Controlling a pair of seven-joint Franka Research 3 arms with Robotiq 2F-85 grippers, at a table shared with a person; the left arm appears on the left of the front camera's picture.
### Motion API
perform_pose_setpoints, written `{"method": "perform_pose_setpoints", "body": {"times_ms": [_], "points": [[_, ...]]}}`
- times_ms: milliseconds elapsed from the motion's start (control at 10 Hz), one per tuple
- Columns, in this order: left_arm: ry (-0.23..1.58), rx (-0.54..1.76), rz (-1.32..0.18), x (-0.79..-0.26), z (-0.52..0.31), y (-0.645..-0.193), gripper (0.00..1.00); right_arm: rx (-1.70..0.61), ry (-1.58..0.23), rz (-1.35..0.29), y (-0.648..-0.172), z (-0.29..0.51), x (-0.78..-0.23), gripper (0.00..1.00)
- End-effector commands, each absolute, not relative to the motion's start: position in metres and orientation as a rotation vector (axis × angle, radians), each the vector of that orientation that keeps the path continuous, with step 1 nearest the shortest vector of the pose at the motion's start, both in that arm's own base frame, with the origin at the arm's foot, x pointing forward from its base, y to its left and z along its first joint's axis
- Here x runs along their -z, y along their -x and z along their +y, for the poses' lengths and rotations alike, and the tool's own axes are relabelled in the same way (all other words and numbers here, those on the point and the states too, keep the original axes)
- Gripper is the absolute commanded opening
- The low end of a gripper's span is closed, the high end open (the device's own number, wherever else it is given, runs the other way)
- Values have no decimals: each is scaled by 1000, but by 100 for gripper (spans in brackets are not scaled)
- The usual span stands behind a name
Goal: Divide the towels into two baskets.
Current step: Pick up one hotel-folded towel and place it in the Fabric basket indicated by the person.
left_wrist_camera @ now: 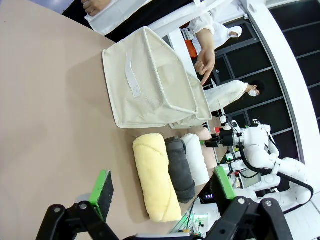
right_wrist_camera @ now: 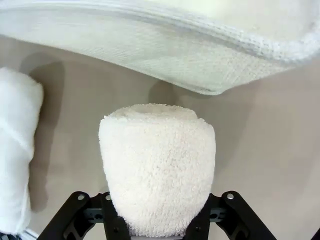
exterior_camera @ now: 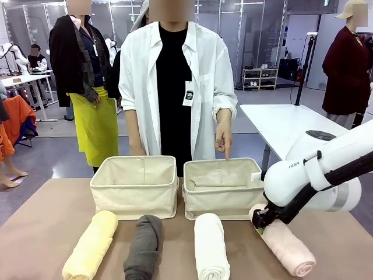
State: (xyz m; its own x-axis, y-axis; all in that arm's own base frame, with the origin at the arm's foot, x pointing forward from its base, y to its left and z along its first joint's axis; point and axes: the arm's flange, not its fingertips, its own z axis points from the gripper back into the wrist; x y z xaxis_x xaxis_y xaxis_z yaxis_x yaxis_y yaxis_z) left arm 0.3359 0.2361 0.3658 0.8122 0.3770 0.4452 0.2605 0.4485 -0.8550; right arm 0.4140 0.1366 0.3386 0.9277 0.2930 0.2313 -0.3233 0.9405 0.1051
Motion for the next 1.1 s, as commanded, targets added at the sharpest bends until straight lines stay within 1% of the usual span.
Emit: {"method": "perform_pose_setpoints", "body": {"times_ms": [0, 100, 200, 300, 500, 600, 700, 800, 1000], "points": [[1129, -81, -661, -367, 237, -335, 100, -558, -146, -208, -383, 138, -387, 0], [1129, -81, -661, -367, 237, -335, 100, -757, -129, -222, -379, 149, -415, 0], [1129, -81, -661, -367, 237, -335, 100, -919, -142, -197, -375, 163, -436, 0], [1129, -81, -661, -367, 237, -335, 100, -1074, -109, -195, -371, 177, -453, 0], [1129, -81, -661, -367, 237, -335, 100, -1378, -46, -151, -357, 202, -474, 0], [1129, -81, -661, -367, 237, -335, 100, -1464, -13, -127, -351, 206, -476, 0], [1129, -81, -661, -367, 237, -335, 100, -1414, -72, -220, -346, 208, -479, 0], [1129, -81, -661, -367, 237, -335, 100, -1357, -59, -132, -345, 212, -477, 0], [1129, -81, -661, -367, 237, -335, 100, -1357, -59, -132, -345, 212, -477, 0]]}}
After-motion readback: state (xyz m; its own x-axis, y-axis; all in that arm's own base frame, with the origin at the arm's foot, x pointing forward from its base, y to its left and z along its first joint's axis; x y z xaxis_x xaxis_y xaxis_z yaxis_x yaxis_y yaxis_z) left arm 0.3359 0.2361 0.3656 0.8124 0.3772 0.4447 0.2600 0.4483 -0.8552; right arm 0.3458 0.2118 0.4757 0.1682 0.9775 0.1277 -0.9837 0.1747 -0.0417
